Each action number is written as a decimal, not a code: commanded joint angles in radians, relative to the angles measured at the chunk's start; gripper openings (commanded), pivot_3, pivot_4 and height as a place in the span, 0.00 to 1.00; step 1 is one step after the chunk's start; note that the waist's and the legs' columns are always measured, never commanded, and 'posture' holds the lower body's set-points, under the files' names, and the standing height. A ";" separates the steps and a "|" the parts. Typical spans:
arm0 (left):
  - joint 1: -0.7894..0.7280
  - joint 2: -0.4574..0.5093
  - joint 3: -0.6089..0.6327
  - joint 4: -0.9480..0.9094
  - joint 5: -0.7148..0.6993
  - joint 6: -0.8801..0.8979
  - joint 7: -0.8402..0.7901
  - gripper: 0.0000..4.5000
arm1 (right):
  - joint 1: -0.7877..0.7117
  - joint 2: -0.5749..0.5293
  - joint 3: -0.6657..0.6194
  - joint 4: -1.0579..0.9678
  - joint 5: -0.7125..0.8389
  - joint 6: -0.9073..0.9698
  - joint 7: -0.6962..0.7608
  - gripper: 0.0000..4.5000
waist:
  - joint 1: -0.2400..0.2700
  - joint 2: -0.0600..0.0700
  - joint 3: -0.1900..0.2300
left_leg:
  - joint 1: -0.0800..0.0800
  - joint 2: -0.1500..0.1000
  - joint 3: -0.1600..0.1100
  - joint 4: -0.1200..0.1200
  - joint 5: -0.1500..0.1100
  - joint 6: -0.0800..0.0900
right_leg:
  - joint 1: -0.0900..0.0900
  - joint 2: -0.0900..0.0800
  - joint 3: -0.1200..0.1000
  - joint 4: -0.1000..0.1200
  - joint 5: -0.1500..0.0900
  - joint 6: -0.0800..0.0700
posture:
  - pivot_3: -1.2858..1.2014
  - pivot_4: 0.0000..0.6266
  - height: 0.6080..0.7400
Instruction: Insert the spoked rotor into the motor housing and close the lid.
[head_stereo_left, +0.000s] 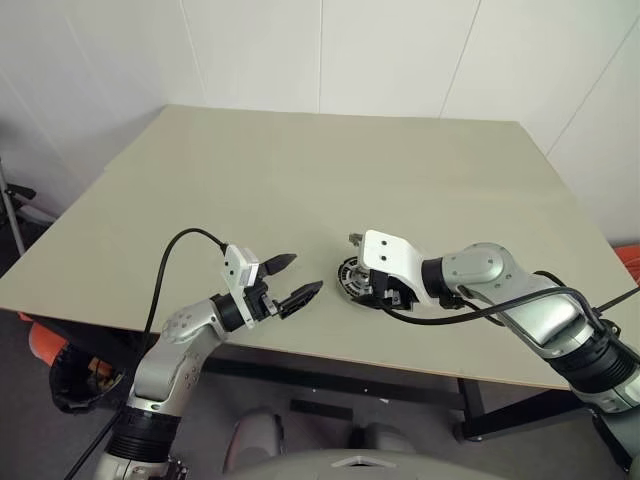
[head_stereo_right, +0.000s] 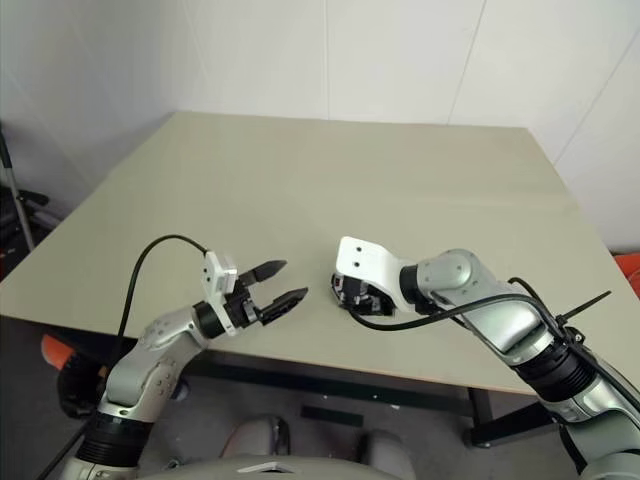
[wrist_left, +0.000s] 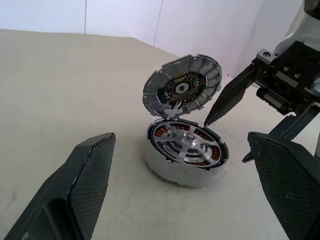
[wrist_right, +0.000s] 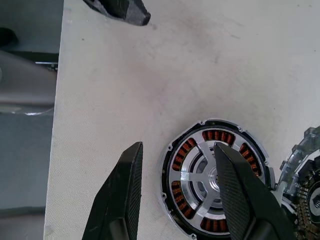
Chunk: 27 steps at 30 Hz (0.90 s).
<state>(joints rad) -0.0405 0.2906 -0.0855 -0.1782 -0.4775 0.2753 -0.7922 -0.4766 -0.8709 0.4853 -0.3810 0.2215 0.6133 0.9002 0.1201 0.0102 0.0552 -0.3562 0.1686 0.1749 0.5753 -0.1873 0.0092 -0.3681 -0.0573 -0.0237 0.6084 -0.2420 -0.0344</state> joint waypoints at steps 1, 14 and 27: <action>-0.014 -0.002 0.005 -0.023 -0.003 -0.016 0.000 1.00 | -0.017 -0.015 -0.001 0.046 -0.076 -0.102 0.054 0.36 | -0.001 0.000 0.000 | 0.000 0.000 0.000 0.001 0.000 0.000 | 0.001 0.000 0.000 0.000 -0.001 0.001 | 0.52 0.00 1.00; 0.002 -0.005 0.007 -0.018 0.002 -0.029 -0.002 1.00 | -0.002 -0.011 -0.023 0.150 -0.214 -0.266 0.185 0.00 | -0.002 0.000 0.000 | 0.005 0.001 0.001 0.004 -0.001 0.002 | 0.005 0.000 0.000 0.002 0.002 -0.003 | 0.52 0.00 1.00; 0.014 -0.003 0.008 -0.030 -0.002 -0.024 0.002 1.00 | 0.012 0.012 -0.042 0.140 -0.239 -0.283 0.226 0.36 | -0.007 0.000 0.000 | 0.005 0.001 0.001 0.004 -0.002 0.004 | 0.005 0.000 0.000 0.002 0.002 -0.003 | 0.52 0.00 1.00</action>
<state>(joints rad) -0.0211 0.2856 -0.0852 -0.1723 -0.4732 0.2663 -0.7917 -0.4514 -0.8654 0.4838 -0.2256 -0.0061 0.3544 1.1362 0.1133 0.0097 0.0554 -0.3510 0.1698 0.1757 0.5791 -0.1893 0.0127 -0.3633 -0.0574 -0.0236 0.6101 -0.2401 -0.0375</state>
